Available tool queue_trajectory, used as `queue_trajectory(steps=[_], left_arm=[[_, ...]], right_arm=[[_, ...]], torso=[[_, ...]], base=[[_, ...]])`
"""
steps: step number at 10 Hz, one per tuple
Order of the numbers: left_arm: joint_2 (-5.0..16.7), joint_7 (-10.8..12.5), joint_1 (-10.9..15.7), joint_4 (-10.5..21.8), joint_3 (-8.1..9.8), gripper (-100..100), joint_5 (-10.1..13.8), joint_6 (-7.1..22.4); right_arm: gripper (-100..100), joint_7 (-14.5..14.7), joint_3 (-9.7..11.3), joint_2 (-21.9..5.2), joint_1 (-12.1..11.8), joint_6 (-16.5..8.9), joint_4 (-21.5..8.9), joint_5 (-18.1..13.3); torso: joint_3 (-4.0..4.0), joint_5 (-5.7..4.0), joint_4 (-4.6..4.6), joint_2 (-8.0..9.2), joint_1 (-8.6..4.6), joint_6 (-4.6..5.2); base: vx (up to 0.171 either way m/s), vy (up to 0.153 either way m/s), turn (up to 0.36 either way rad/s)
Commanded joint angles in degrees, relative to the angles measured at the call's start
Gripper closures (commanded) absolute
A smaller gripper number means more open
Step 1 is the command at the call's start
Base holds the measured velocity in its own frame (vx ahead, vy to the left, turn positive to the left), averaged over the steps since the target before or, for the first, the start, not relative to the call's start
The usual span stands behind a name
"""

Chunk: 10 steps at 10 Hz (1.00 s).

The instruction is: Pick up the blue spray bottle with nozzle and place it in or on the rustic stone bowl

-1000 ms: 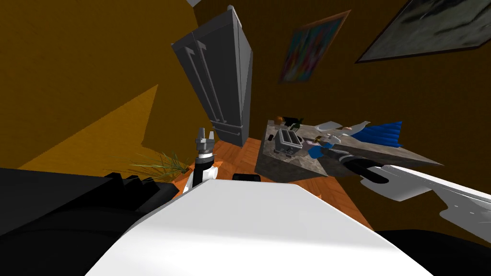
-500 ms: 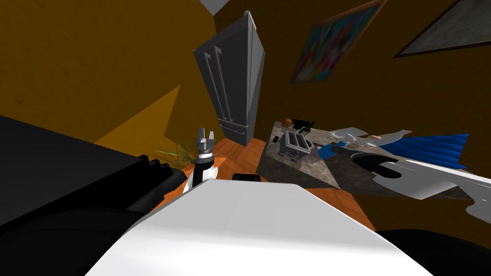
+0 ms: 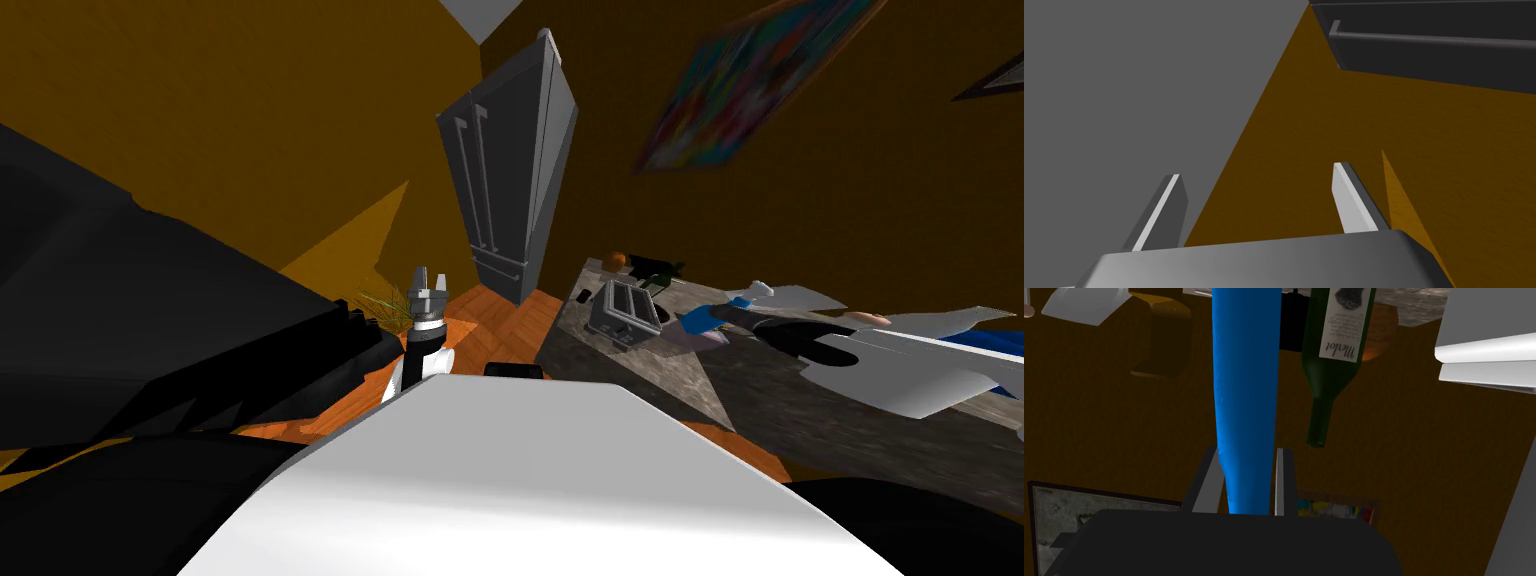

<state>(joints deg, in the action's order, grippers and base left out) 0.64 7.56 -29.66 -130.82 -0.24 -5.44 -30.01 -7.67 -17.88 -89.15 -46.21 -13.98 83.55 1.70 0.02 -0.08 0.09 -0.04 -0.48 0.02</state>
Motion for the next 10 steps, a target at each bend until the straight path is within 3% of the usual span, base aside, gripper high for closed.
queue_trajectory(steps=[1,7,9,10], left_arm=[[0.0,0.0,0.0,0.0,0.0,0,0.0,0.0],[0.0,0.0,0.0,0.0,0.0,0,0.0,0.0],[0.0,0.0,0.0,0.0,0.0,0,0.0,0.0],[0.0,0.0,-0.01,0.0,0.0,0,0.0,0.0]], right_arm=[[100,-0.64,-1.19,-0.49,-1.7,-0.21,-0.16,0.9],[100,-5.37,-1.95,-5.79,-6.56,-2.97,-3.36,8.12],[100,-6.54,-2.39,-7.39,-7.4,-3.52,-4.1,9.86],[100,-6.05,-2.53,-6.84,-7.39,-3.37,-3.72,9.31]], torso=[[0.0,0.0,0.0,0.0,0.0,0.0],[-0.05,0.02,0.0,-0.1,0.05,-0.18],[0.02,-0.01,0.02,0.02,0.1,-0.12],[0.04,0.03,0.04,0.04,0.22,-0.06]], base=[[-0.008,-0.069,0.081],[-0.012,-0.082,0.262],[-0.061,-0.069,0.211],[-0.016,-0.018,0.053]])
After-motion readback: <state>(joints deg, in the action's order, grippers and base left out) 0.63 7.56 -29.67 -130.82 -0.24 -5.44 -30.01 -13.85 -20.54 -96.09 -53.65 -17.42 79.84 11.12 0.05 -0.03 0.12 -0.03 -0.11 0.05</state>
